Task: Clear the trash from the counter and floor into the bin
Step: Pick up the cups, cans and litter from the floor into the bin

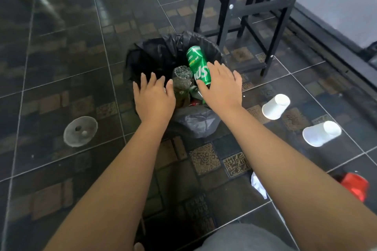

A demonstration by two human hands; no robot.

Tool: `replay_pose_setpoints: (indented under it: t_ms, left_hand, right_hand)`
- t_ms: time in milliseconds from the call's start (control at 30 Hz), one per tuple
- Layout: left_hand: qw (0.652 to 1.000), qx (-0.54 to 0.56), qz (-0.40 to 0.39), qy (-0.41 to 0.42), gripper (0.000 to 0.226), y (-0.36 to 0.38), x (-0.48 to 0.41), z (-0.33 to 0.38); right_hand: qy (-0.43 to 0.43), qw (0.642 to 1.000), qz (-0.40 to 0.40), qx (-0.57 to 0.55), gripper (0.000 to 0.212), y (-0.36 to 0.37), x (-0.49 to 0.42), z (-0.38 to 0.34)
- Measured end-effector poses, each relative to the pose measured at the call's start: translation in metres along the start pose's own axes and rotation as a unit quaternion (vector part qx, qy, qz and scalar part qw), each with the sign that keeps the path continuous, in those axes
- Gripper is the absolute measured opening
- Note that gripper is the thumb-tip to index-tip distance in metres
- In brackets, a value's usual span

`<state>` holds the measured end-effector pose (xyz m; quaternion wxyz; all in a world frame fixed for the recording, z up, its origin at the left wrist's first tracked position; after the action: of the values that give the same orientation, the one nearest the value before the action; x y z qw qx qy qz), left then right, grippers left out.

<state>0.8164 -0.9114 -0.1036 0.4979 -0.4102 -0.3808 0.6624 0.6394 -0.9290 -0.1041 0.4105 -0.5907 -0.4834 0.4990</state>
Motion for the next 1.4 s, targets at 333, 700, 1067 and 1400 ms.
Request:
replay_pose_setpoints:
  t_ms: [333, 700, 1067, 1400]
  left_hand:
    - [0.994, -0.012, 0.000, 0.110, 0.059, 0.020, 0.041, 0.056]
    - [0.944, 0.021, -0.102, 0.313, 0.055, 0.124, 0.097, 0.206]
    - [0.917, -0.055, -0.240, 0.313, 0.070, 0.235, 0.069, 0.279]
    - [0.935, 0.023, -0.245, 0.254, 0.054, 0.253, 0.052, 0.289]
  right_hand:
    - [-0.003, 0.998, 0.004, -0.058, 0.054, -0.013, 0.037, 0.057]
    - [0.227, 0.973, -0.029, 0.006, 0.054, -0.003, 0.124, 0.247]
    - [0.330, 0.939, -0.091, 0.028, 0.069, 0.044, 0.141, 0.349]
    - [0.360, 0.928, -0.049, -0.076, 0.056, 0.062, 0.130, 0.362]
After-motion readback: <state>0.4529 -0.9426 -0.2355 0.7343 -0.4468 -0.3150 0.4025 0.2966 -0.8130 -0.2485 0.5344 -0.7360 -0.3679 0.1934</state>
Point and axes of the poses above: each hand's wrist, its own x-axis away from the middle knuckle, its own y-axis out of the palm, z = x × y, the point moved 3 cm from there along -x, towards the middle knuckle, and after that the axes turned 6 degrees about x, right-handed, at the moved point
